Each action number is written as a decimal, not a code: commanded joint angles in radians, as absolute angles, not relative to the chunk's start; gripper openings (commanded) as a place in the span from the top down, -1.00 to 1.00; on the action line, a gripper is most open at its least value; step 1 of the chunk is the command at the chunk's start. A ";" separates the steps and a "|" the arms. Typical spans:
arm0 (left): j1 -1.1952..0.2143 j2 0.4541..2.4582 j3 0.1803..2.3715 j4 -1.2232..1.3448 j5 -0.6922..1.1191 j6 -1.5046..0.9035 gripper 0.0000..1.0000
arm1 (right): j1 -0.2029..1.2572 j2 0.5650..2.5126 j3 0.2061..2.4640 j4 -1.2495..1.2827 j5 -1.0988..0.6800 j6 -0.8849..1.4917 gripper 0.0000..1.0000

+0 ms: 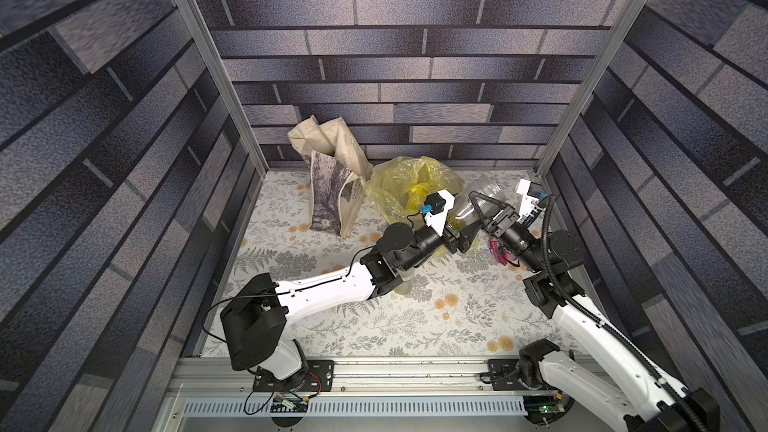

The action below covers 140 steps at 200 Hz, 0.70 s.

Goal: Empty moldy mung beans from jars
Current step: Pour the moldy mung beans from the jar into the trash bin.

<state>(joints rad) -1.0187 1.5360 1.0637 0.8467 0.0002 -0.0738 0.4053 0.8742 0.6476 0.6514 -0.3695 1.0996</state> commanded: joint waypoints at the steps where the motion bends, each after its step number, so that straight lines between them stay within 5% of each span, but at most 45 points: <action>1: -1.009 1.496 1.105 0.807 -0.001 -0.096 -0.35 | 0.421 0.860 0.660 0.681 -0.428 1.081 -0.63; 84: -0.995 1.463 1.101 0.770 -0.023 -0.121 -0.28 | 0.421 0.868 0.666 0.688 -0.430 1.080 -1.00; 140: -0.984 1.423 1.105 0.702 -0.045 -0.105 -0.29 | 0.420 0.829 0.694 0.538 -0.415 0.972 -1.00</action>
<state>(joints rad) -1.0031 1.4902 1.0660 0.7090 -0.0055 -0.0986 0.4133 0.8673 0.6479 0.5869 -0.4049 1.0504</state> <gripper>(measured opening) 0.843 0.999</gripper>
